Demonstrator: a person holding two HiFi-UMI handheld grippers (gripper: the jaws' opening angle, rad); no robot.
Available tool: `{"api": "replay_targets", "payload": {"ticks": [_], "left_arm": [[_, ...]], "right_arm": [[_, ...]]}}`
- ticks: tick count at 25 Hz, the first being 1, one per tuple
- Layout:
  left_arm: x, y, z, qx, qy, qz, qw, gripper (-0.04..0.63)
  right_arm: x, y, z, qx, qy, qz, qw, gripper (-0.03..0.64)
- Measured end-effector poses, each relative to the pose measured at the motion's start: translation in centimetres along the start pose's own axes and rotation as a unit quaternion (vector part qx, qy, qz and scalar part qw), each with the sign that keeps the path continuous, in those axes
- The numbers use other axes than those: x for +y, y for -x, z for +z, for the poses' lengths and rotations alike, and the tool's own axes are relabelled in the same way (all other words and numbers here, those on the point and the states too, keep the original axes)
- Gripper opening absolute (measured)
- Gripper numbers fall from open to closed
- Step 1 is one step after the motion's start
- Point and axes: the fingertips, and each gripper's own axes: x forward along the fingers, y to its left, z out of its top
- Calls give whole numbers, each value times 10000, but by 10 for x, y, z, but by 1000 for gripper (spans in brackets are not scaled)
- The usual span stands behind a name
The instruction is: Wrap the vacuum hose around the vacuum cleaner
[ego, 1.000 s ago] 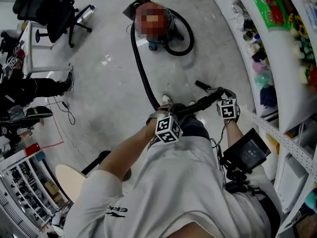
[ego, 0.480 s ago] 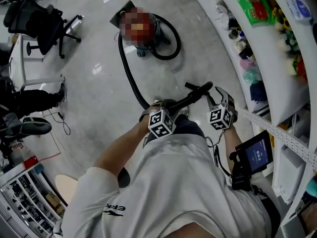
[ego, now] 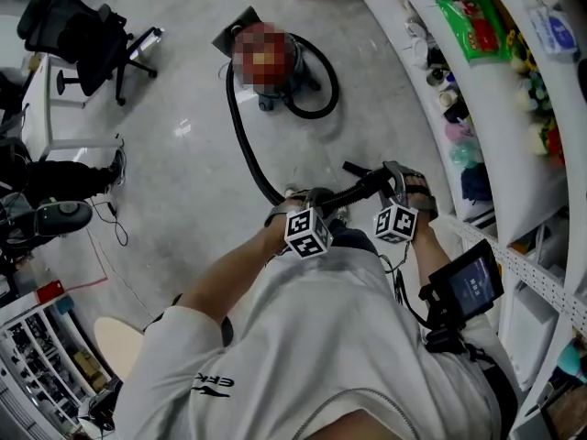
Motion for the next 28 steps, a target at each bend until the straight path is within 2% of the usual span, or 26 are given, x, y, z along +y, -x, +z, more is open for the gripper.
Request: {"api": "replay_targets", "payload": {"ticks": [6, 17, 20, 24, 28], "left_arm": [[11, 9, -8, -46, -173, 401, 9990, 109], [47, 30, -56, 52, -629, 938, 9936, 141], [58, 32, -78, 233, -692, 1042, 9919, 160], [87, 35, -125, 720, -496, 1356, 9869, 161], [115, 36, -132, 686, -568, 1693, 9815, 161]], "right_arm": [[-10, 6, 12, -119, 97, -185, 9997, 175], [-61, 16, 19, -157, 289, -595, 9977, 175], [-74, 19, 10, -96, 223, -666, 9975, 175], [-99, 26, 0, -94, 61, -778, 9969, 175], [-118, 31, 5, -139, 83, -817, 9965, 175]]}}
